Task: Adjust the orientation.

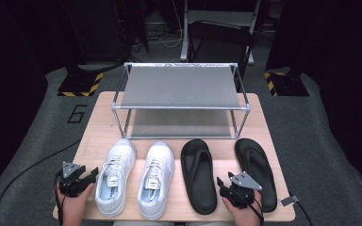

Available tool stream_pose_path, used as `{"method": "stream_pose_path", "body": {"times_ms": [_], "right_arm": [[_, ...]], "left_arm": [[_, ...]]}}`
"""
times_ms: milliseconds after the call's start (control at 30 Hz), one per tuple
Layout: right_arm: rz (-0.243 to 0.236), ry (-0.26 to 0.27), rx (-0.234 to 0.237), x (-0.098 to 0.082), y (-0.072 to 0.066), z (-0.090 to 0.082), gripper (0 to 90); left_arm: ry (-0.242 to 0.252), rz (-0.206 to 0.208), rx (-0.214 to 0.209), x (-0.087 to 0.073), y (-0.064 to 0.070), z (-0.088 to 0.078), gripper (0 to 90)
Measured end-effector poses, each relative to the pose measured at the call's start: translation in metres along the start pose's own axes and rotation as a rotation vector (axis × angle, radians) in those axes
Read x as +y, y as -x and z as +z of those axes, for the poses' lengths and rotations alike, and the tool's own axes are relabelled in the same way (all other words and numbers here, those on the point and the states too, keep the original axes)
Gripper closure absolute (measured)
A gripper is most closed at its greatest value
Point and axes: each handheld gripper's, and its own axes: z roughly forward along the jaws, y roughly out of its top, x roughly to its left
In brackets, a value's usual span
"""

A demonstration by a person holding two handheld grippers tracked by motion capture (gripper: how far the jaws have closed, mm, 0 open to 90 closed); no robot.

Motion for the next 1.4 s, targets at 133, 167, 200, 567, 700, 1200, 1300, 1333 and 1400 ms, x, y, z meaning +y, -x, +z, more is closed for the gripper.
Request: {"method": "stream_pose_path", "body": {"times_ms": [133, 167, 200, 567, 700, 1200, 1300, 1333, 1400], "right_arm": [[0.021, -0.028, 0.018, -0.003, 0.002, 0.004, 49.9], [0.024, -0.035, 0.022, -0.003, 0.002, 0.005, 50.0], [0.035, -0.048, 0.027, -0.004, 0.001, 0.008, 50.2], [0.056, -0.039, 0.031, -0.001, 0.000, 0.005, 49.5], [0.065, -0.042, 0.051, 0.000, -0.002, 0.006, 50.5], [0.087, -0.031, 0.131, 0.009, -0.015, 0.003, 61.2], [0.083, -0.068, 0.130, 0.008, -0.017, 0.009, 65.3], [0.098, -0.078, 0.121, 0.007, -0.017, 0.011, 67.8], [0.118, -0.084, 0.132, 0.006, -0.016, 0.013, 74.2]], "left_arm": [[0.003, 0.002, 0.001, 0.000, 0.000, 0.001, 43.5], [-0.003, -0.003, -0.002, 0.000, 0.001, 0.000, 43.4], [-0.006, -0.004, -0.006, 0.000, 0.001, 0.000, 43.3], [-0.011, -0.013, -0.015, -0.001, 0.000, -0.003, 43.2], [0.013, -0.014, -0.012, 0.000, -0.001, -0.002, 43.2], [-0.001, -0.009, -0.019, 0.001, -0.002, -0.004, 42.8], [0.006, -0.009, -0.018, 0.001, -0.001, -0.003, 42.8], [0.002, -0.008, -0.021, 0.001, -0.001, -0.003, 42.8], [0.002, -0.007, -0.021, 0.001, -0.001, -0.003, 42.8]]}}
